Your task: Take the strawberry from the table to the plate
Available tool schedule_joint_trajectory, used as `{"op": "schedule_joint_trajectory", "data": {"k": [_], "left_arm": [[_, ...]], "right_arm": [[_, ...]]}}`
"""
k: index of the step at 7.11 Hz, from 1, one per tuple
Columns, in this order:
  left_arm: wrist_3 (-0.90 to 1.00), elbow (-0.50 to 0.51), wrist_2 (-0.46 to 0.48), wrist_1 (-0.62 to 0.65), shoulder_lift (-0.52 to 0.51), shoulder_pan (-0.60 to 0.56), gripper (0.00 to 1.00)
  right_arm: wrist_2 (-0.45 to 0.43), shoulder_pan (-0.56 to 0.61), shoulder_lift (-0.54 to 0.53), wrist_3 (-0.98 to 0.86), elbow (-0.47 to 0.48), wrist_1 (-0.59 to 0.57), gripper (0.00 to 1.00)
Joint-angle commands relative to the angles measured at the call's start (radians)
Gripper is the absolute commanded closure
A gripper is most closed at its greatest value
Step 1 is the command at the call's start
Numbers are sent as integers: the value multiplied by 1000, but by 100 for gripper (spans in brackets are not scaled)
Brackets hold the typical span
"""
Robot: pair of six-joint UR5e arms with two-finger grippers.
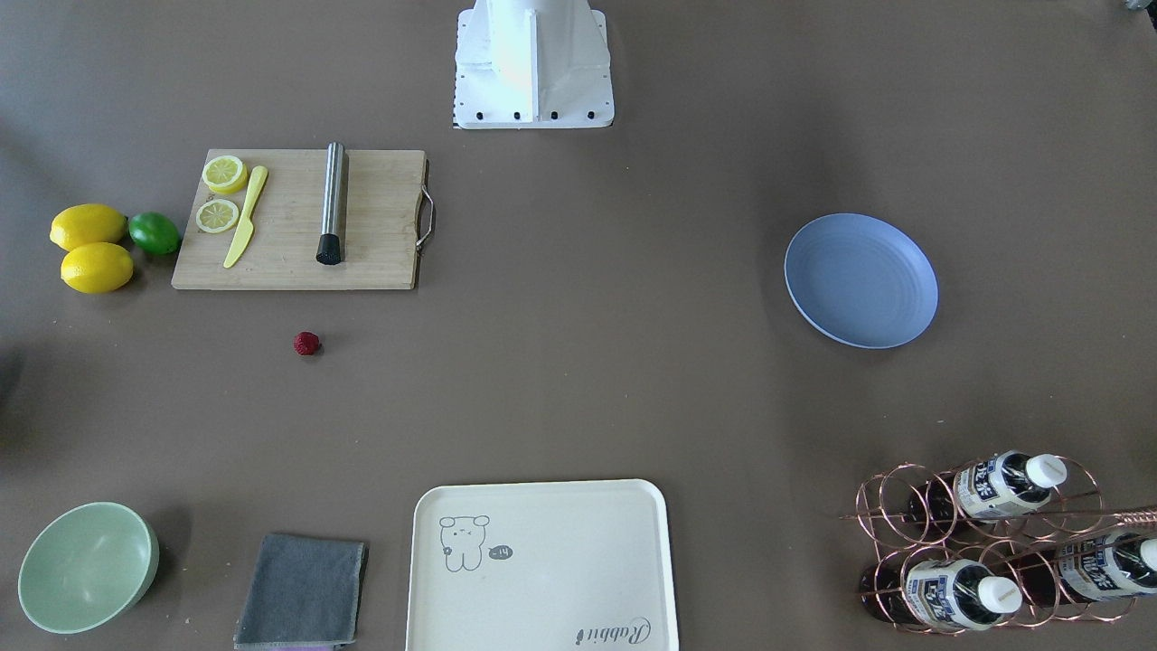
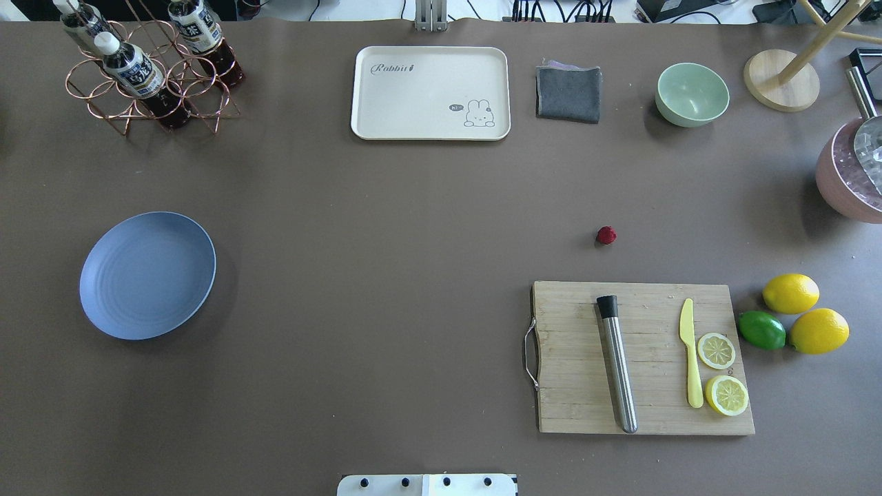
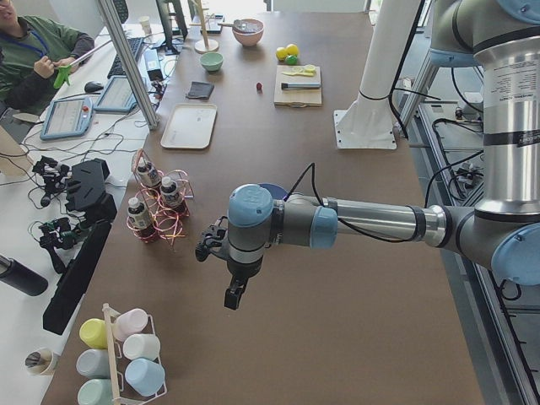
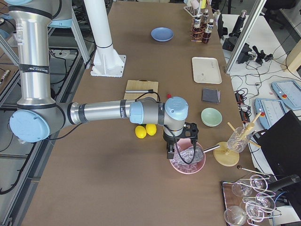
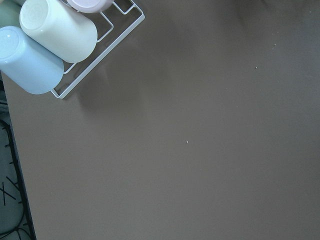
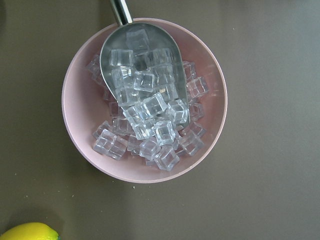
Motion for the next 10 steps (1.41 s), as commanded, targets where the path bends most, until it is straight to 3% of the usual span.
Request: {"op": "schedule_joint_trajectory", "data": {"k": [1, 3, 7, 10], "left_arm": [[-2, 2, -2, -1, 0, 0, 2], [-2, -12, -8, -4, -1, 2, 2], [-11, 5, -170, 6, -8, 2, 2], [-9, 17, -169, -3, -37, 2, 2]], "right_arm": [[0, 0, 1, 0, -1, 0, 0], [0, 0, 0, 0, -1, 0, 0], [1, 0, 7, 0, 1, 2, 0], [0, 0, 13, 0, 1, 2, 0]]}}
